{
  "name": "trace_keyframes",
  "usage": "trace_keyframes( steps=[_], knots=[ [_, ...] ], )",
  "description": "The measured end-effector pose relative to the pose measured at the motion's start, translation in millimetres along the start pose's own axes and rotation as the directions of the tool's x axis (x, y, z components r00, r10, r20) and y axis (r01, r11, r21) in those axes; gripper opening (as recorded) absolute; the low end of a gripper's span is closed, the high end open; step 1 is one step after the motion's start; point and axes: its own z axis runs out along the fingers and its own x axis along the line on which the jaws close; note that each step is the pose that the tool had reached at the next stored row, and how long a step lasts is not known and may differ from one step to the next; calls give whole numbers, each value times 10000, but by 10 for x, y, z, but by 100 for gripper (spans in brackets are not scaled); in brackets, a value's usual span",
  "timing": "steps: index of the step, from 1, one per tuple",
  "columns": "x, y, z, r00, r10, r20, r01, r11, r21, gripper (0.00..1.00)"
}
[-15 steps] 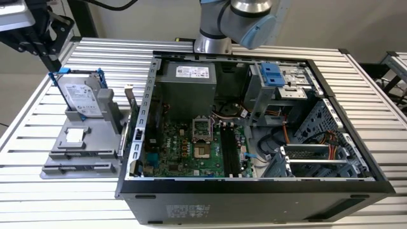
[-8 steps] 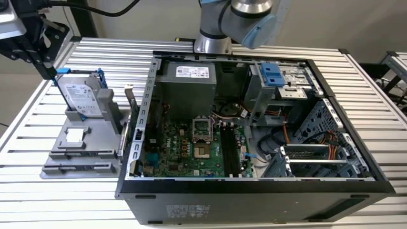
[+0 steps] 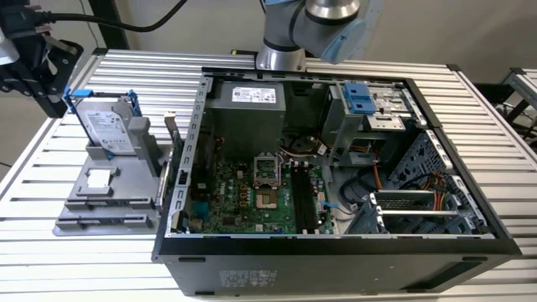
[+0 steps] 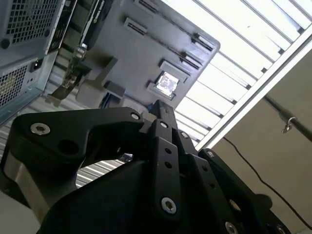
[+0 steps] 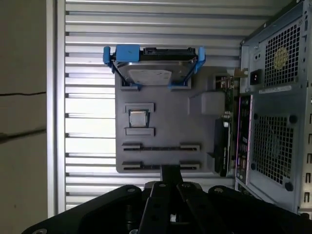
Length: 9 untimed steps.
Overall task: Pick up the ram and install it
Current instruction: 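Reach for the ram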
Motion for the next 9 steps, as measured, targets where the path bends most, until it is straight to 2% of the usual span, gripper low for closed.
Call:
trace_keyframes(
  steps=[9],
  knots=[
    [1,-295,-14,10000,0,-1,0,10000,1,0]
  ],
)
